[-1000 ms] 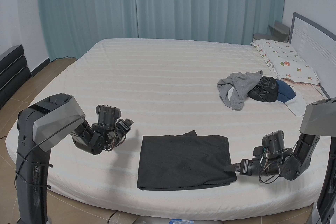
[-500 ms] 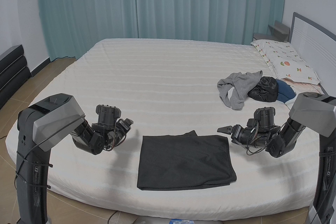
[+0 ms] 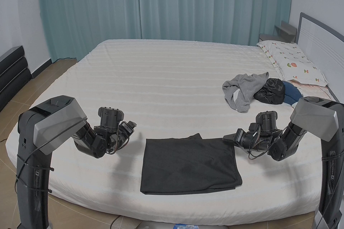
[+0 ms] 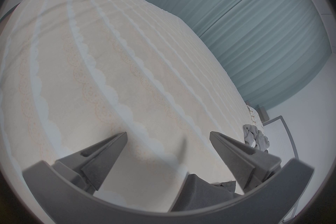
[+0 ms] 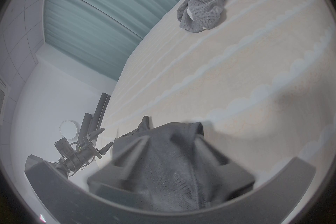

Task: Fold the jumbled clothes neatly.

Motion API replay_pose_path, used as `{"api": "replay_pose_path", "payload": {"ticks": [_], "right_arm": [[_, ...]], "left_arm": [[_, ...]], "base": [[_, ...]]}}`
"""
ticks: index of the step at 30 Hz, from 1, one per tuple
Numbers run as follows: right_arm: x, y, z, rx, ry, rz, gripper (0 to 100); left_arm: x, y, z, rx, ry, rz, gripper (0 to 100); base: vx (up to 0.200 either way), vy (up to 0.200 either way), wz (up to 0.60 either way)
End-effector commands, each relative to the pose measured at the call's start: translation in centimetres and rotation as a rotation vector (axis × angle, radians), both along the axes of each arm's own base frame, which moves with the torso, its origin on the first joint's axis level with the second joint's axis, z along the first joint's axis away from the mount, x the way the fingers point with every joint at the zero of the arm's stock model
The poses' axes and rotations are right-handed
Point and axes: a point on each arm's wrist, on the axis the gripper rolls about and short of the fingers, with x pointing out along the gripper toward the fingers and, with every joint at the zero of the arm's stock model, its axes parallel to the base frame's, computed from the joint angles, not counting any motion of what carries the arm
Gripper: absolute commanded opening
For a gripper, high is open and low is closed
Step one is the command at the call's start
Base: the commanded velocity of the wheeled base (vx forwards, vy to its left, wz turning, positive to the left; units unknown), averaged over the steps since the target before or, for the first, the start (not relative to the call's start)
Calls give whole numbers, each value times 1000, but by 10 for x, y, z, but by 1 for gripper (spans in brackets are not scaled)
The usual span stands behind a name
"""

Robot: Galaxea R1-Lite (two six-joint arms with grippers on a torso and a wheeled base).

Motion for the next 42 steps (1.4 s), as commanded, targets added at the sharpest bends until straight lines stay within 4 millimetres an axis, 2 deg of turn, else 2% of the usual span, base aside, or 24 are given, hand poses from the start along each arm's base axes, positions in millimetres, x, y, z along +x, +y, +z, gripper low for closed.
{"api": "replay_pose_path", "payload": {"ticks": [1, 13, 18, 36, 37, 42], "right_arm": [[0, -2, -1, -1, 3, -7, 0], [2, -9, -1, 12, 5, -39, 0], [3, -18, -1, 15, 9, -64, 0], [0, -18, -4, 22, 26, -59, 0], [0, -18, -3, 28, 27, -62, 100], [-1, -22, 12, 86, 35, -122, 100]], "left_arm": [[0, 0, 0, 0, -1, 0, 100], [1, 0, 0, 0, -1, 0, 100], [1, 0, 1, -2, -2, 1, 100], [-2, 0, 2, 4, 3, -5, 100], [-2, 0, 1, 4, 6, -5, 100], [-5, -1, 1, -5, 15, -23, 100]], "base": [[0, 0, 0], [0, 0, 0], [0, 0, 0], [0, 0, 0], [0, 0, 0], [0, 0, 0]]}}
